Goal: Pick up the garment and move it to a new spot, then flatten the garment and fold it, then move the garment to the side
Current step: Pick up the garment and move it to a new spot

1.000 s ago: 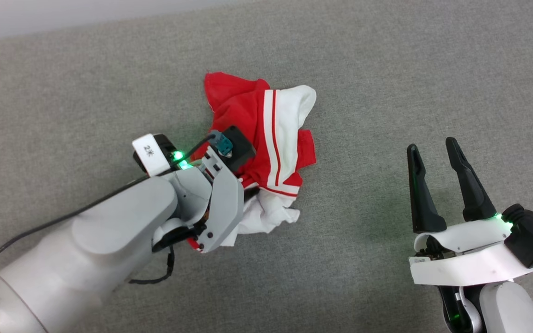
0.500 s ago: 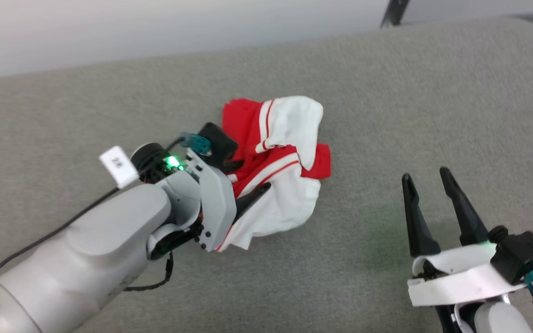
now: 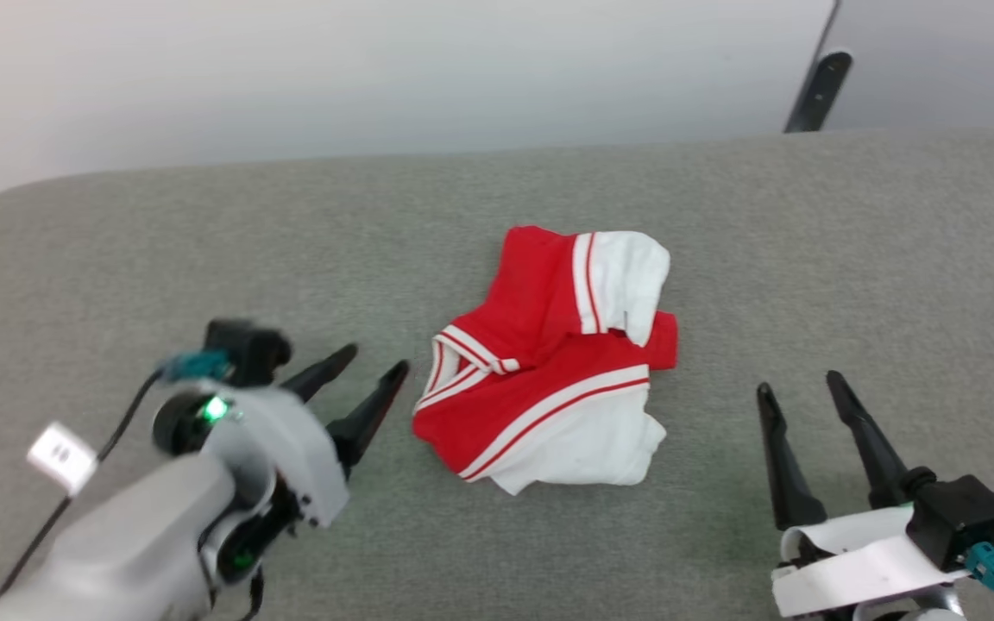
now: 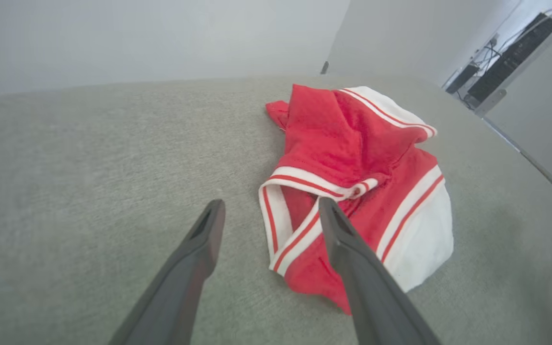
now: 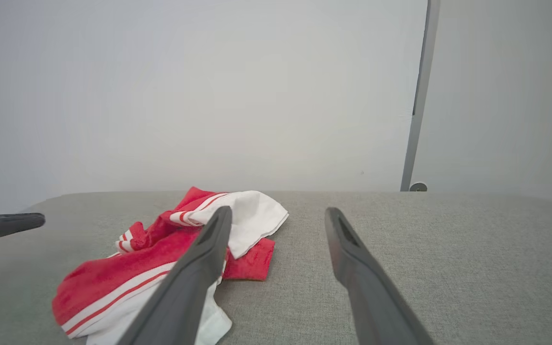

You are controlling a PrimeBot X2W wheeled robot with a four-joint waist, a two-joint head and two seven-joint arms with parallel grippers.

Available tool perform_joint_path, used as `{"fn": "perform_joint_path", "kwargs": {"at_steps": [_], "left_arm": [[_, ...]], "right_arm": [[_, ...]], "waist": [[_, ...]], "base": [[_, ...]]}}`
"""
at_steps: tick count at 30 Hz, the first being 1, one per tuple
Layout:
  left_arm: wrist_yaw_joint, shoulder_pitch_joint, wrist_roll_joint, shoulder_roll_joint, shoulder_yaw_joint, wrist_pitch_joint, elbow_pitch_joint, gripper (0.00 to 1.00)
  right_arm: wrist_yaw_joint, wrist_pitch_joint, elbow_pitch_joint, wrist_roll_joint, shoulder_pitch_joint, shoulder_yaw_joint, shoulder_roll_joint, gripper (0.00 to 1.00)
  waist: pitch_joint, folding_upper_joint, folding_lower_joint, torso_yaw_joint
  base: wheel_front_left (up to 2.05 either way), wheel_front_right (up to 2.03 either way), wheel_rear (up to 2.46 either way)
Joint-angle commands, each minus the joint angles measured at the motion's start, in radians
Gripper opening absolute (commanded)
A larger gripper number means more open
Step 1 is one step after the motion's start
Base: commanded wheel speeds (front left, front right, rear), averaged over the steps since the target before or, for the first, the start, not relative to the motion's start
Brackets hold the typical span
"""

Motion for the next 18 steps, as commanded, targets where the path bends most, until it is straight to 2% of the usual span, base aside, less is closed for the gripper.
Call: {"fn": "perform_joint_path", "kwargs": {"at_steps": [1,8,12,13,18], "left_arm": [[0.014,0.046,-0.017,0.003,0.016,-0.025,-0.002,1.00],[0.067,0.245,-0.066,0.021,0.139,-0.075,-0.042,1.00],[0.121,0.374,-0.001,0.031,0.278,-0.074,-0.109,1.00],[0.121,0.374,-0.001,0.031,0.278,-0.074,-0.109,1.00],[0.173,0.548,0.111,0.022,0.466,-0.074,-0.203,1.00]], "right_arm": [[-0.001,0.003,0.006,-0.012,0.022,-0.019,0.001,1.00],[-0.001,0.034,-0.001,-0.049,0.097,-0.065,0.001,1.00],[-0.001,0.045,-0.027,-0.042,0.148,-0.088,0.001,1.00],[-0.001,0.045,-0.027,-0.042,0.148,-0.088,0.001,1.00],[-0.001,0.058,-0.058,-0.033,0.199,-0.123,0.001,1.00]], "waist": [[-0.011,0.0000,0.0000,0.024],[-0.050,0.0000,0.0000,0.054],[-0.062,0.0000,0.0000,0.065],[-0.062,0.0000,0.0000,0.065],[-0.076,0.0000,0.0000,0.066]], "base": [[0.00,0.00,0.00],[0.00,0.00,0.00],[0.00,0.00,0.00],[0.00,0.00,0.00],[0.00,0.00,0.00]]}}
